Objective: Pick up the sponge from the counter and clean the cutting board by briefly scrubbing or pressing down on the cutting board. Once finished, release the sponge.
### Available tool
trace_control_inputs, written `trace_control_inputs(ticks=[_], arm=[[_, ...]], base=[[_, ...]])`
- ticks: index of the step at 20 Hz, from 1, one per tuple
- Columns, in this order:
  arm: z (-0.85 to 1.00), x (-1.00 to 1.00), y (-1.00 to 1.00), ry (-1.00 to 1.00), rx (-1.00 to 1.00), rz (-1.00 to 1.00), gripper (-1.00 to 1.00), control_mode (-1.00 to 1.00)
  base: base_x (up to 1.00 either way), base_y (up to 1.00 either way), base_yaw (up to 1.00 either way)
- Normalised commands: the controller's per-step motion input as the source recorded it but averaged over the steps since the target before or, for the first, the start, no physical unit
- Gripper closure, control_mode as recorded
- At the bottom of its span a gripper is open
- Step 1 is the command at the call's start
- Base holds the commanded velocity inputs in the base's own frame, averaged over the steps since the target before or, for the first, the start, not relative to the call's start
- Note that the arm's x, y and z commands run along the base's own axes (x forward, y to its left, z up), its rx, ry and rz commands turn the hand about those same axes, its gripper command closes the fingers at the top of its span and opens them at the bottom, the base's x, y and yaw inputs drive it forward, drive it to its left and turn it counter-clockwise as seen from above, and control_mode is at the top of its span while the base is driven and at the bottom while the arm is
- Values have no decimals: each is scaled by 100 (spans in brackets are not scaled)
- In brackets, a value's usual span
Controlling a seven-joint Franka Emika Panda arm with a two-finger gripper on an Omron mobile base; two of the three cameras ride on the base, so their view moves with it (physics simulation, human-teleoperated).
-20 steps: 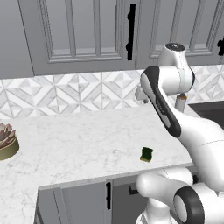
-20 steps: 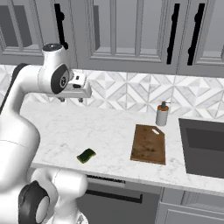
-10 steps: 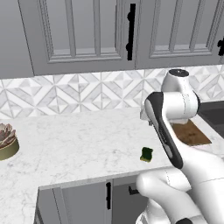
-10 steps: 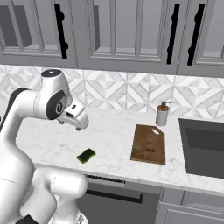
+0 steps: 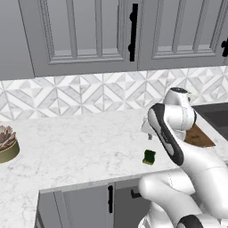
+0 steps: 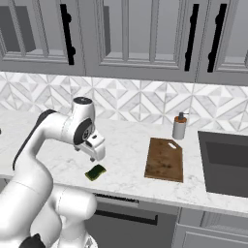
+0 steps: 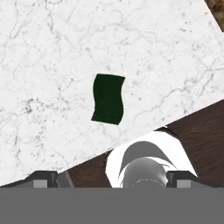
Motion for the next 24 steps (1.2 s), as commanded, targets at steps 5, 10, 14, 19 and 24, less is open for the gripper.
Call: trace_control_inputs(ticks=[5,10,14,19,24], arm=[[-60,30,0,12,-1,-4,-100,-100],[-67,30,0,7,0,-1,-100,-100],[-55,35,0,0,0,0,-100,-100],[-49,19,-4,0,0,0,-100,-100],[-31,0,-1,0,0,0,-100,-100]], base=[[0,0,0],[0,0,0],[0,0,0],[0,0,0],[0,0,0]])
